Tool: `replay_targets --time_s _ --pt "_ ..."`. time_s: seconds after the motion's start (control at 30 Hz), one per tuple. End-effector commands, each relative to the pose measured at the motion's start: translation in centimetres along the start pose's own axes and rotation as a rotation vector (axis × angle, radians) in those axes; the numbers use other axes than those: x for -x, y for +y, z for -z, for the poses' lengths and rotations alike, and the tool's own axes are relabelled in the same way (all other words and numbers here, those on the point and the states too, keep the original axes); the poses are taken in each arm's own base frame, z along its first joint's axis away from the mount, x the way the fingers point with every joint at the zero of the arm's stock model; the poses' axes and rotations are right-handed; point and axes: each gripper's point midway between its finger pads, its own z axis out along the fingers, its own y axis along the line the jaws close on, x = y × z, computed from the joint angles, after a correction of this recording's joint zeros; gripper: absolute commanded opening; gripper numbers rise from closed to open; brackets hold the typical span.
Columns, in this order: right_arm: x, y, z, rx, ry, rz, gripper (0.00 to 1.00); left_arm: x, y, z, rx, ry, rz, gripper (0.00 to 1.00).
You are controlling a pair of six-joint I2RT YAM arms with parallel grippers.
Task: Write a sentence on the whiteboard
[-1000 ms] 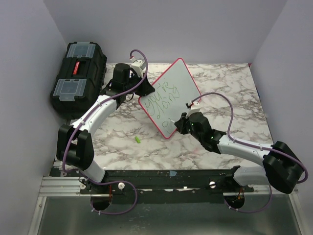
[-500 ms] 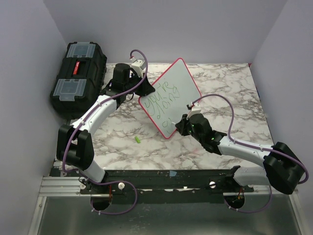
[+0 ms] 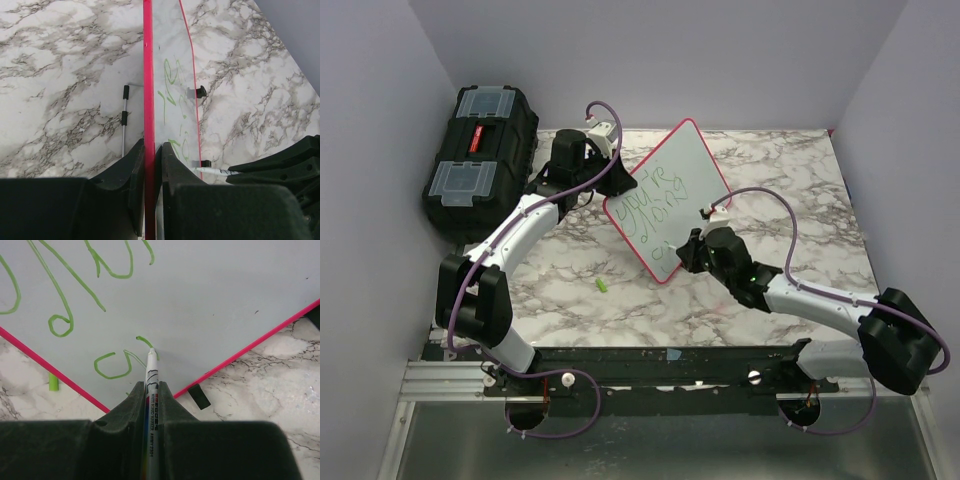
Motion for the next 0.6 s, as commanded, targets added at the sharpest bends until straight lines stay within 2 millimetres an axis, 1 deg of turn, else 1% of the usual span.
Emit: replay_targets --time_s 0.0,0.43,0.57 --pt "0.7 0.6 -0.5 0.008 -0.006 0.008 0.01 -6.2 0.1 -0.6 -0.025 0.182 -0.001 0.0" --pt "2.3 0.7 -1.3 -0.017 -0.039 0.034 0.01 -6.0 0.1 -0.7 -0.029 0.18 -0.004 0.0" --pt "2.6 0.2 -1.5 -0.055 -0.041 0.042 0.01 -6.0 0.0 -0.7 -0.032 0.18 -0.004 0.0"
